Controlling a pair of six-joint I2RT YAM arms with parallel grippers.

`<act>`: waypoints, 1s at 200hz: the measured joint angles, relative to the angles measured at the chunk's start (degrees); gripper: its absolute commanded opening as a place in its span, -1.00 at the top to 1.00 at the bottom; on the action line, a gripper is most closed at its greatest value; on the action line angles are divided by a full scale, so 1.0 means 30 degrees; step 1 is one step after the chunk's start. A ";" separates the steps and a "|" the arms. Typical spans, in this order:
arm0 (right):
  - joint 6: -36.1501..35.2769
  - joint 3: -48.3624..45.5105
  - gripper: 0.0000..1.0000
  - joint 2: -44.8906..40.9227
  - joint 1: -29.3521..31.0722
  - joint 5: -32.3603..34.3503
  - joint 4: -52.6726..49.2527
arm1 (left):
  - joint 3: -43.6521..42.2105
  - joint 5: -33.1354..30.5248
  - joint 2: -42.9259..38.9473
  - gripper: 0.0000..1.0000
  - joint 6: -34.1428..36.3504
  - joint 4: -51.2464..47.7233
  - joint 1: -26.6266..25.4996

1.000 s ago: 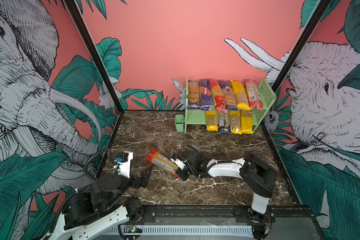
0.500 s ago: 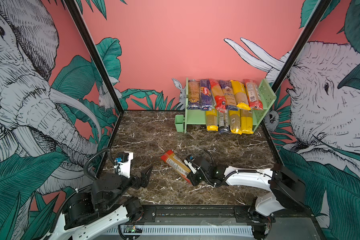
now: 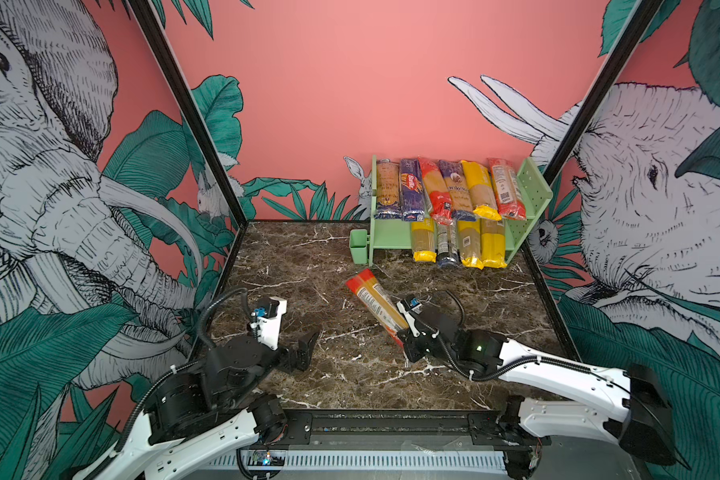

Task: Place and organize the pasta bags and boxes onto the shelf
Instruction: 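Lift the red-ended bag upright with the right gripper toward the shelf, then stand the red-ended bag at the lower tier's end and open the right gripper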

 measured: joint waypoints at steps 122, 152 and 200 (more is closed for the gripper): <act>-0.1719 0.3934 1.00 0.0459 -0.3308 0.2594 -0.3002 | -0.0350 0.2091 0.7235 -0.99 0.2718 0.5865 0.0000; -0.2004 0.5581 1.00 0.2623 -0.4131 0.3009 -0.2688 | -0.0350 0.2295 0.8342 -0.99 0.3191 0.6586 0.0000; -0.2222 0.7257 1.00 0.5428 -0.5246 0.3279 -0.1479 | -0.0342 0.2550 0.9238 -0.99 0.3818 0.7366 0.0138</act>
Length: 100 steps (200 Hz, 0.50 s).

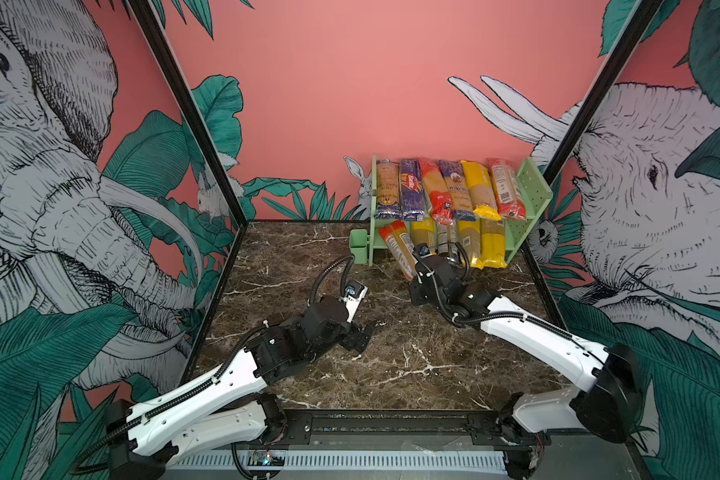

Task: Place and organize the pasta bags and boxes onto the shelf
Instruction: 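Stand the red-ended bag at the lower tier's end and open the right gripper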

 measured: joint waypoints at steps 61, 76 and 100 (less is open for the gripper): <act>0.0240 0.1974 1.00 0.3665 -0.0984 0.0925 0.2783 | 0.0000 0.0270 0.0073 -0.99 0.0525 0.0750 0.0255; 0.0306 0.2623 1.00 0.4634 -0.1137 0.1064 0.3541 | -0.0007 0.0350 0.0073 -0.99 0.0583 0.0794 0.0277; 0.0437 0.3548 1.00 0.6105 -0.1319 0.1290 0.4648 | -0.0029 0.0452 0.0073 -0.99 0.0627 0.0874 0.0430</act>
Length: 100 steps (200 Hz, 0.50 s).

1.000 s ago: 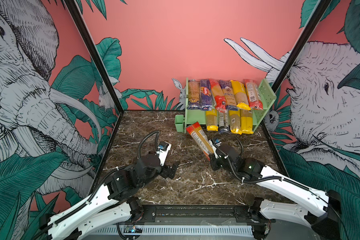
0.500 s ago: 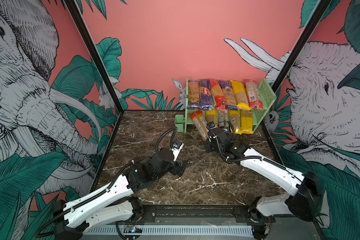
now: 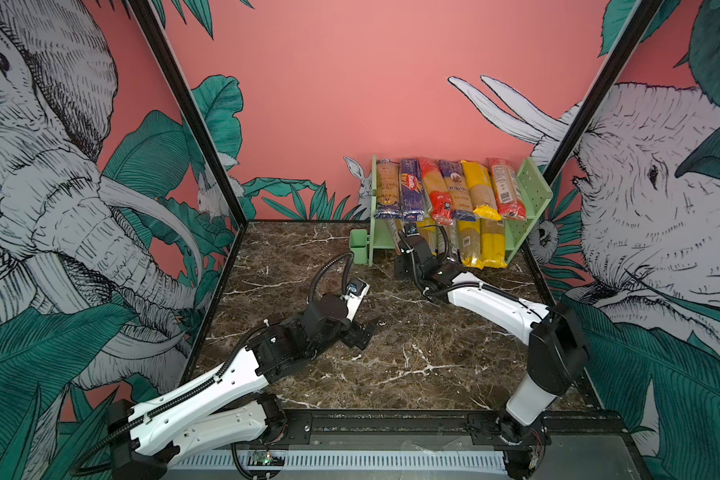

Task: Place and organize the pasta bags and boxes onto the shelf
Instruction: 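Stand the red-ended bag at the lower tier's end and open the right gripper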

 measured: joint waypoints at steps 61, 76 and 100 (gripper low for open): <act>0.0619 0.1348 1.00 0.2455 -0.0219 0.0255 0.1341 | -0.0758 0.0313 -0.0131 -0.99 -0.0058 0.0342 0.0342; 0.0765 0.1734 1.00 0.2958 -0.0226 0.0495 0.1472 | -0.0984 0.0393 -0.0211 -0.99 -0.0087 0.0350 0.0357; 0.0882 0.2361 1.00 0.3694 -0.0233 0.0699 0.1639 | -0.1122 0.0459 -0.0350 -0.99 -0.0138 0.0357 0.0386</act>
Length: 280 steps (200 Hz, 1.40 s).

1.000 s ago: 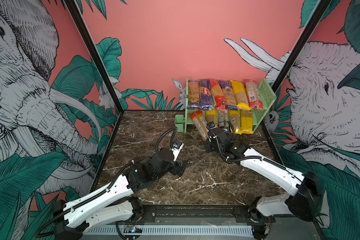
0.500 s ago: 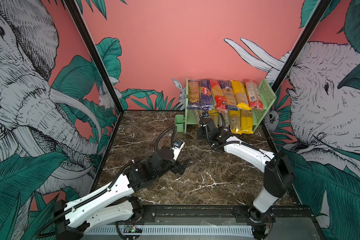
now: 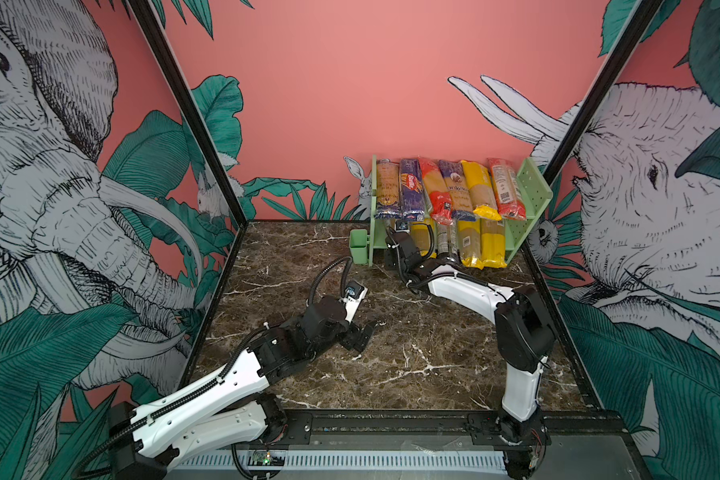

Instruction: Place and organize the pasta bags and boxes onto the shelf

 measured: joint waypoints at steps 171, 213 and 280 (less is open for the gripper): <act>0.2353 0.0357 -0.75 -0.1144 -0.0095 -0.1785 0.0903 | -0.0248 -0.0233 -0.1996 -0.99 -0.0801 -0.0510 0.0073; 0.3592 -0.1960 -0.84 -0.3169 -0.0073 -0.2856 0.0488 | -0.0474 -0.0393 -0.2856 -0.99 -0.1129 -0.1180 0.0073; 0.4182 -0.6127 -0.98 -0.7053 0.0918 -0.4590 -0.0794 | -0.0947 -0.1268 -0.5122 -0.99 -0.1647 -0.2346 0.0073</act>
